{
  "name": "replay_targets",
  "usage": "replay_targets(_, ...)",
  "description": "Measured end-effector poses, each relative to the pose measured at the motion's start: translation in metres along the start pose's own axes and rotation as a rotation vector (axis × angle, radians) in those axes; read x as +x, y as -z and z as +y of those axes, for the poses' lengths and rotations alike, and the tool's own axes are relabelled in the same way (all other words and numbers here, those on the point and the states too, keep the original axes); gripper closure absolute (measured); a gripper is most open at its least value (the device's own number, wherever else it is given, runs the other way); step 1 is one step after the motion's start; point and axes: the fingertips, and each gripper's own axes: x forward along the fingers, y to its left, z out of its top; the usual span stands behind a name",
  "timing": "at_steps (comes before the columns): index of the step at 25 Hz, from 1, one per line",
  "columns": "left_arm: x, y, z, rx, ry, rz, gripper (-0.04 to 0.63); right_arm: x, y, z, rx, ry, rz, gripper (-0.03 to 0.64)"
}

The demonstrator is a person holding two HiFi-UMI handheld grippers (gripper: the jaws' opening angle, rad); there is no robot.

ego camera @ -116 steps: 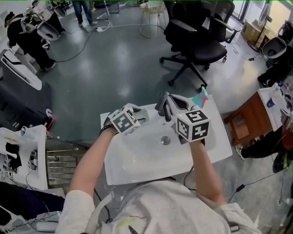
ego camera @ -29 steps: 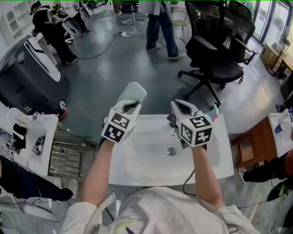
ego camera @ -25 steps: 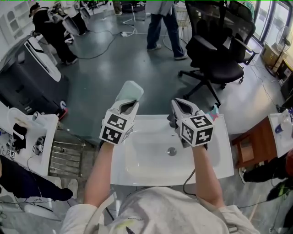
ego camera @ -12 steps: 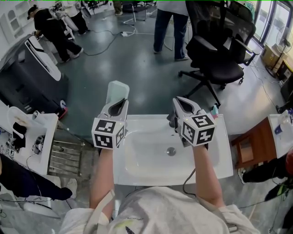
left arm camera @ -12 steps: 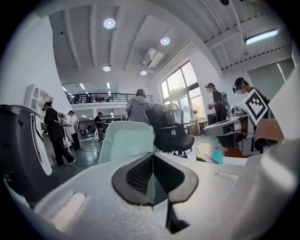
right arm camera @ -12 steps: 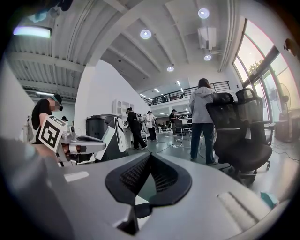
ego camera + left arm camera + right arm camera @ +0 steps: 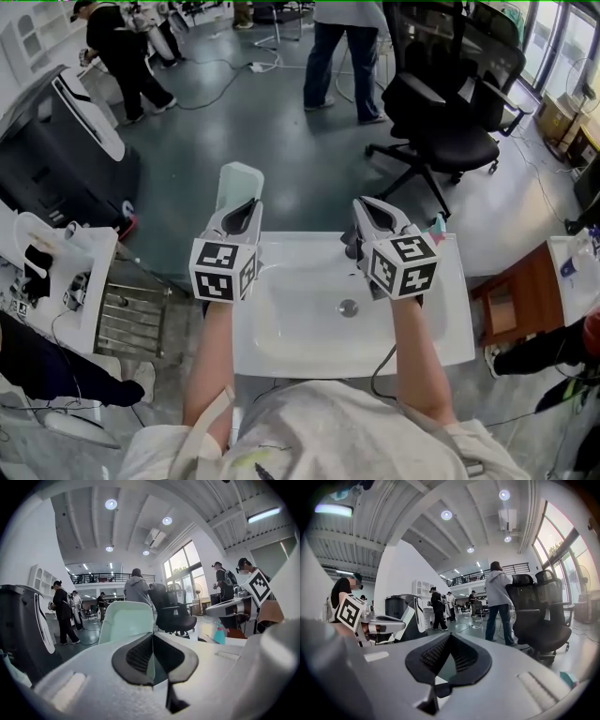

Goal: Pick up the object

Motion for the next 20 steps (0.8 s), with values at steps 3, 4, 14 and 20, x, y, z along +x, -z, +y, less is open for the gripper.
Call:
replay_targets(3,0.0008,0.0003,-0.0006,0.002,-0.004,0.006,0.584,-0.0012,-0.0010,0.0003,0.001,-0.001,-0.003,0.614)
replay_targets(4,0.0009,0.0005,-0.0012,0.003,-0.004,0.008,0.584,-0.0018,-0.0011,0.0003,0.001,-0.002,-0.003,0.614)
replay_targets(14,0.0013,0.0021,-0.0049,0.003,0.009,0.006,0.584,-0.0039,0.0001,0.0027,-0.002,-0.001,-0.003,0.614)
replay_targets(20,0.0006,0.0028,-0.0058,0.005,0.017,0.005,0.584,-0.0040,0.0013,0.0046,-0.003,0.000,-0.002,0.614)
